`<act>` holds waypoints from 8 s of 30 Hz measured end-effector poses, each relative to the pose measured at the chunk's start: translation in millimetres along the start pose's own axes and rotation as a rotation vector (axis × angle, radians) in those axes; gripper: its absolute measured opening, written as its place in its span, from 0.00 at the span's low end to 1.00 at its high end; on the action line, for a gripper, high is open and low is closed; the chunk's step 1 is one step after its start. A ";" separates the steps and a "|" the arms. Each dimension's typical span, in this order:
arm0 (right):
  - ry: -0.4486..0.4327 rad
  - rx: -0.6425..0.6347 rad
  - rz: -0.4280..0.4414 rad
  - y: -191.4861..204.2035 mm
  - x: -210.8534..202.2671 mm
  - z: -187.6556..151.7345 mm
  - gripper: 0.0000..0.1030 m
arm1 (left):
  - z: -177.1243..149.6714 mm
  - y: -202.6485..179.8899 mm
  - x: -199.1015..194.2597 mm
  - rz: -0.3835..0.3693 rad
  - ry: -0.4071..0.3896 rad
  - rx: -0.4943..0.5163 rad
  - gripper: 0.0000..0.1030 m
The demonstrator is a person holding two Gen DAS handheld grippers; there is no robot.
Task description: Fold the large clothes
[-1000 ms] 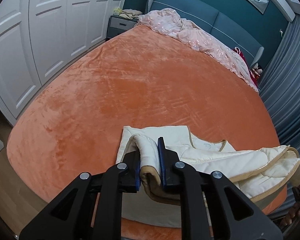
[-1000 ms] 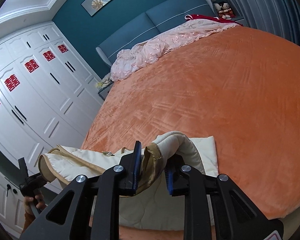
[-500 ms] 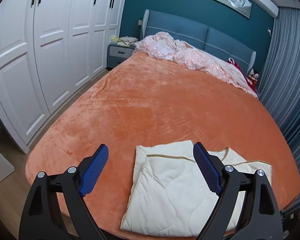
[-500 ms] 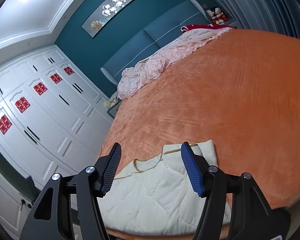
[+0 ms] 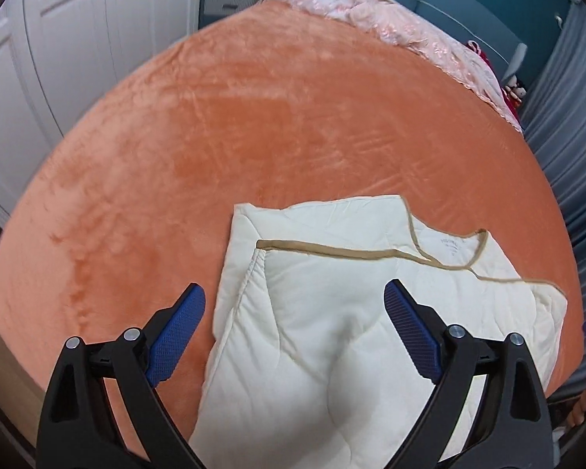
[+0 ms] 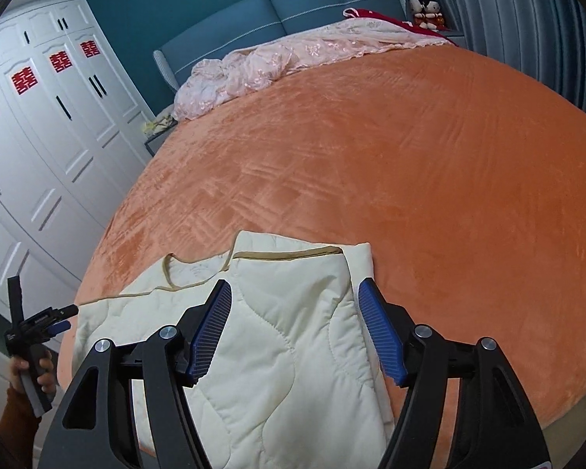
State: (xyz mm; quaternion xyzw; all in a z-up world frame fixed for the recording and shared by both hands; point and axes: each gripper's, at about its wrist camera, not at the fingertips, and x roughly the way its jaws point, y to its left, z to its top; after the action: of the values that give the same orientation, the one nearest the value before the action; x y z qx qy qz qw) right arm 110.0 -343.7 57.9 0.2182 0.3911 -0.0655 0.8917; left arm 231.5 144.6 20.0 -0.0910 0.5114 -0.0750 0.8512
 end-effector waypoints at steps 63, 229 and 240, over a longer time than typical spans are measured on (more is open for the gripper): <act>0.167 -0.266 0.055 136.1 146.6 2.9 0.07 | 28.8 -138.0 60.1 -0.033 -0.068 0.191 0.51; 0.041 0.071 0.183 -3.4 -53.9 -5.1 0.58 | -216.7 -279.9 -78.4 -0.331 0.060 0.530 0.43; 0.245 0.059 0.156 19.5 16.3 -0.3 0.11 | -128.8 -229.1 -84.4 -0.180 -0.059 0.285 0.45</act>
State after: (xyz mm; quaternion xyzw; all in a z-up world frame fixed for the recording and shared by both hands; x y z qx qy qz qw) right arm 126.6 -325.2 52.4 0.2806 0.4768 0.0197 0.8328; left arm 70.4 -69.6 86.1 -0.0170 0.4602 -0.2199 0.8600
